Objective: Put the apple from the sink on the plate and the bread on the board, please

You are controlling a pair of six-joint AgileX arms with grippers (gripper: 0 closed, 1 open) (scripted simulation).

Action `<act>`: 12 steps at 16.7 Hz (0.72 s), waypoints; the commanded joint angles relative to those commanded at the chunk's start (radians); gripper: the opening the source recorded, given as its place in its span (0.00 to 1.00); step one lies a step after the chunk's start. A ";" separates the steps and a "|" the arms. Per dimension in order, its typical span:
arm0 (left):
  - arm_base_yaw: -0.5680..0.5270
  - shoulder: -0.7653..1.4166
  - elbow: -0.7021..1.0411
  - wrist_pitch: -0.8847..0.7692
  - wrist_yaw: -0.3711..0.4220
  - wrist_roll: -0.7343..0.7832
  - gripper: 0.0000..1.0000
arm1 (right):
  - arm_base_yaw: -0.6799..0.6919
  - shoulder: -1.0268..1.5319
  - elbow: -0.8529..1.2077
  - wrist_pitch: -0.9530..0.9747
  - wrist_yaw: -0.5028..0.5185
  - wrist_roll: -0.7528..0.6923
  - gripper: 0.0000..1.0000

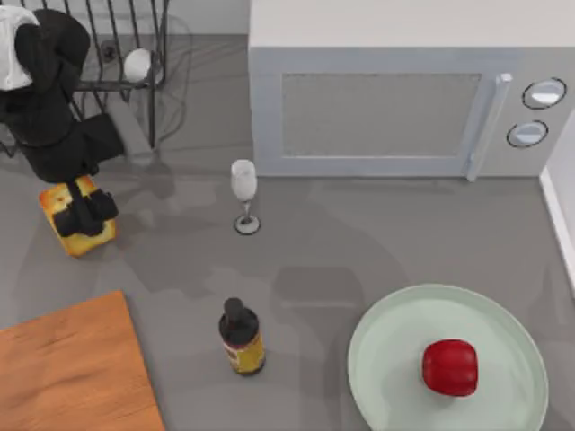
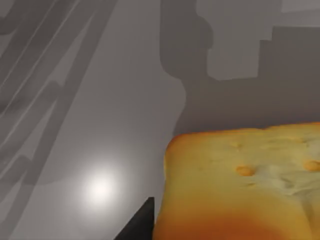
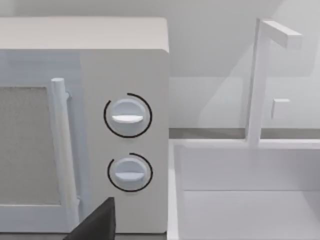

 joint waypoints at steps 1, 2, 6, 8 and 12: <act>0.000 0.000 0.000 0.000 0.000 0.000 0.00 | 0.000 0.000 0.000 0.000 0.000 0.000 1.00; 0.000 0.000 0.000 0.000 0.000 0.000 0.00 | 0.000 0.000 0.000 0.000 0.000 0.000 1.00; 0.000 0.000 0.000 0.000 0.000 0.000 0.00 | 0.000 0.000 0.000 0.000 0.000 0.000 1.00; 0.002 -0.056 0.023 0.019 0.000 0.002 0.00 | 0.000 0.000 0.000 0.000 0.000 0.000 1.00; 0.000 -0.067 0.093 -0.055 0.000 0.005 0.00 | 0.000 0.000 0.000 0.000 0.000 0.000 1.00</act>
